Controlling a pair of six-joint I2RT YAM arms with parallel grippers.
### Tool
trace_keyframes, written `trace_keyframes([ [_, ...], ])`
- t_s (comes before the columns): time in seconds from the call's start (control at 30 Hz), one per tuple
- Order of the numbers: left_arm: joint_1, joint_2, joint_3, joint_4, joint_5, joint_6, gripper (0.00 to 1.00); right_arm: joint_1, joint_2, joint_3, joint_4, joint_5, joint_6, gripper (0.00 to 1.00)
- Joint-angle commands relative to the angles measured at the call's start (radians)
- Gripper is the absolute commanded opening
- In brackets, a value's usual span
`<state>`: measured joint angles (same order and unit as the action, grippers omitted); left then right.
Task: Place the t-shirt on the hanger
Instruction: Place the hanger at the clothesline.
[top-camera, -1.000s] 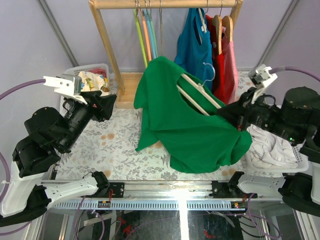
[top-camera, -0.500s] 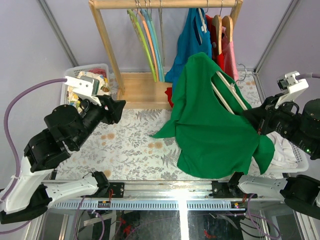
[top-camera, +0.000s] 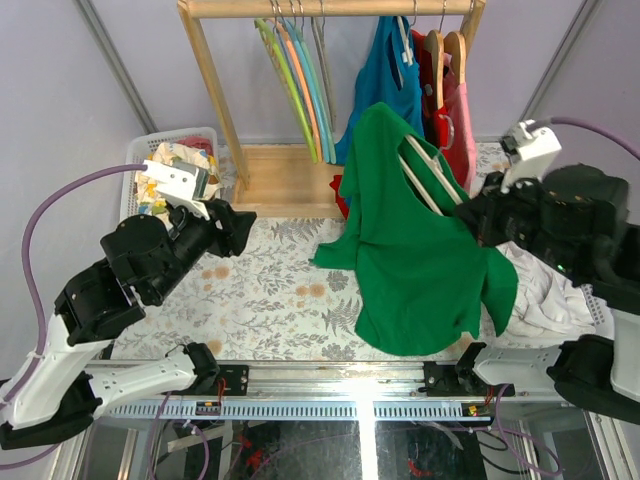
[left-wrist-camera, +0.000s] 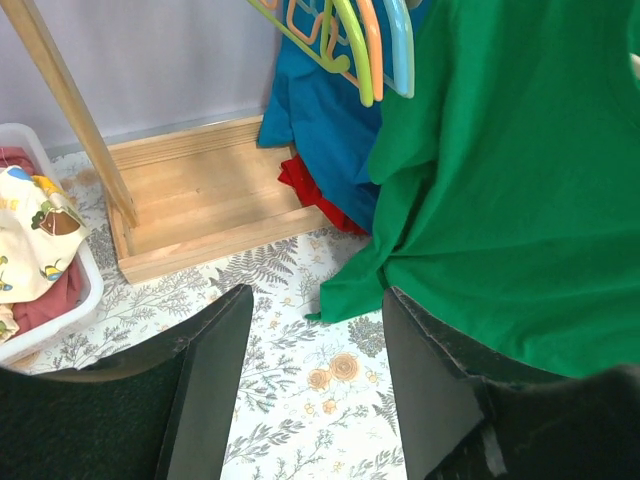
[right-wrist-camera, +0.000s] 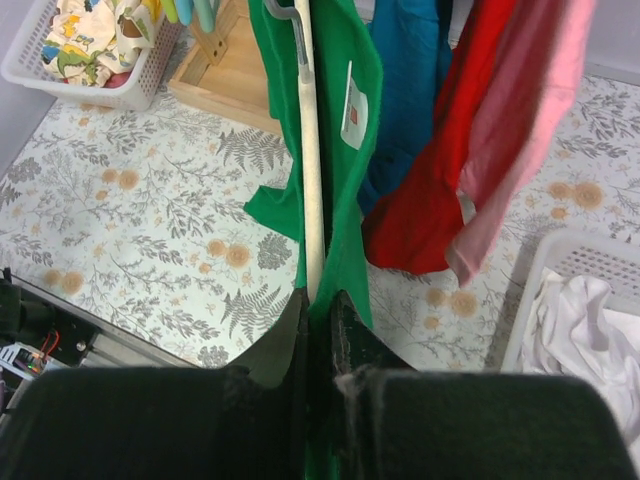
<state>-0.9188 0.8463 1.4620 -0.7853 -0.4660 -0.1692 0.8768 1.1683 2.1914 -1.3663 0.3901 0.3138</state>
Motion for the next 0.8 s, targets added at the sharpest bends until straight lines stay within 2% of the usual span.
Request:
trace_keyframes([
  [0.0,0.005,-0.032,-0.003,-0.012,0.016,-0.024,0.55,-0.002,0.111,0.089,0.162,-0.007,-0.001,0.00],
  [0.2,0.006,-0.071,-0.016,-0.037,0.029,-0.040,0.55,-0.002,0.260,0.222,0.209,0.006,0.017,0.00],
  [0.33,0.006,-0.083,-0.021,-0.038,0.039,-0.044,0.55,-0.003,0.368,0.324,0.228,0.074,0.005,0.00],
  [0.5,0.006,-0.074,0.004,-0.052,0.044,-0.038,0.55,-0.032,0.409,0.314,0.307,0.163,-0.023,0.00],
  [0.77,0.006,-0.062,0.017,-0.050,0.046,-0.039,0.55,-0.124,0.440,0.265,0.495,0.174,-0.109,0.00],
])
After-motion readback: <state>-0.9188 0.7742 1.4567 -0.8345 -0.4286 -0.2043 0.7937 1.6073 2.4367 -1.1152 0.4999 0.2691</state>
